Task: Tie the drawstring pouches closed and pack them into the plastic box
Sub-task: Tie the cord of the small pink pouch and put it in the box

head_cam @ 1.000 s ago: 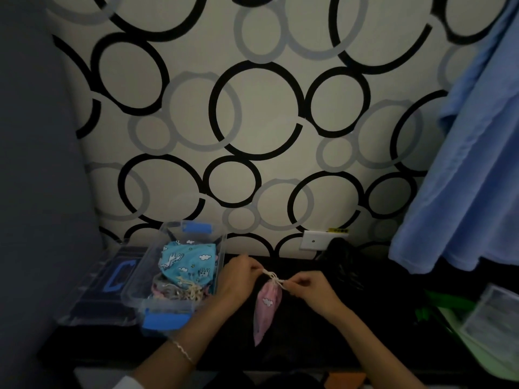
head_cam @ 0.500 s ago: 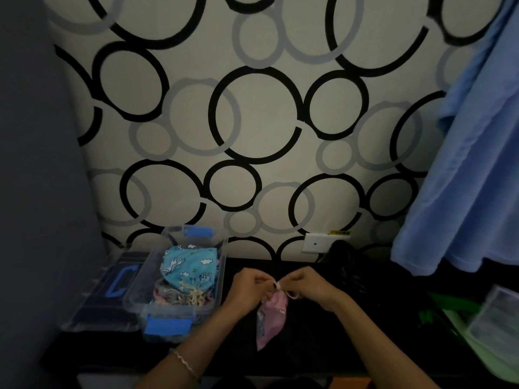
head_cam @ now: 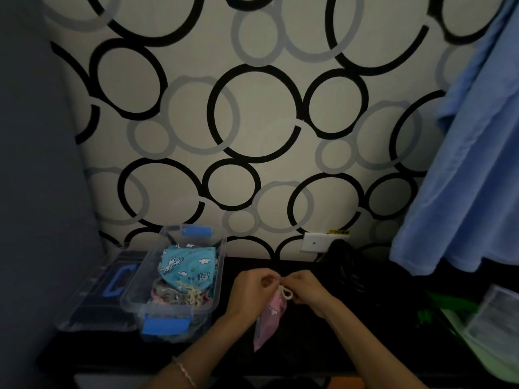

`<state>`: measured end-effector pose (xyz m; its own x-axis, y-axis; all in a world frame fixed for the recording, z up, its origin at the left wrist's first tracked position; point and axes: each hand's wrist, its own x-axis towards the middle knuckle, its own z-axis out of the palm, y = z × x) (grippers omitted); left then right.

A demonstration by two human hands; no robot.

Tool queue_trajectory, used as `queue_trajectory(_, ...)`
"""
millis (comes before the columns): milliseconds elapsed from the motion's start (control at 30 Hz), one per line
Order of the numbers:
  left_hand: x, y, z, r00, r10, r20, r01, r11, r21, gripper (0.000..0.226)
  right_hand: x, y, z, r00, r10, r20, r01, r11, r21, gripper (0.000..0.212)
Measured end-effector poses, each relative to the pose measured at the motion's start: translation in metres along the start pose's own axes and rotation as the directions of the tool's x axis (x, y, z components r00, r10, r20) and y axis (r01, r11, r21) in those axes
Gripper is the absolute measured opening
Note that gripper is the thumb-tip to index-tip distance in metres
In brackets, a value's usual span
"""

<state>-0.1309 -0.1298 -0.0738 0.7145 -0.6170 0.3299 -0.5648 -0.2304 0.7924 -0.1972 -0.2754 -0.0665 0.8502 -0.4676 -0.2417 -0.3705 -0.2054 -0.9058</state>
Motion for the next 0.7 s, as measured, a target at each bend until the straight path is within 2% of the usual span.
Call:
queue_trajectory(67, 0.003, 0.001, 0.000, 0.999, 0.041, 0.020, -0.040, 0.999, -0.022, 0.027, -0.001, -0.001, 0.000, 0.998, -0.043, 0.053, 0.044, 0.999, -0.006, 0.026)
queue_trajectory(200, 0.015, -0.002, -0.005, 0.998, 0.003, 0.056, 0.005, 0.991, -0.135, 0.030, -0.004, -0.004, -0.001, 0.983, -0.101, 0.150, 0.099, 0.995, 0.021, 0.021)
queue_trajectory(433, 0.024, -0.013, -0.010, 0.971, -0.101, 0.215, 0.157, 0.951, -0.265, 0.049, 0.000, 0.001, -0.002, 0.988, -0.137, 0.070, 0.139, 0.990, -0.013, 0.009)
queue_trajectory(567, 0.030, -0.012, -0.014, 0.893, -0.256, 0.370, 0.372, 0.883, -0.286, 0.053, -0.002, 0.001, -0.002, 0.984, -0.177, 0.031, 0.178, 0.983, -0.042, 0.008)
queue_trajectory(700, 0.033, -0.009, -0.019, 0.779, -0.387, 0.493, 0.562, 0.780, -0.275, 0.057, -0.006, -0.002, 0.000, 0.963, -0.267, 0.023, 0.263, 0.926, -0.271, 0.021)
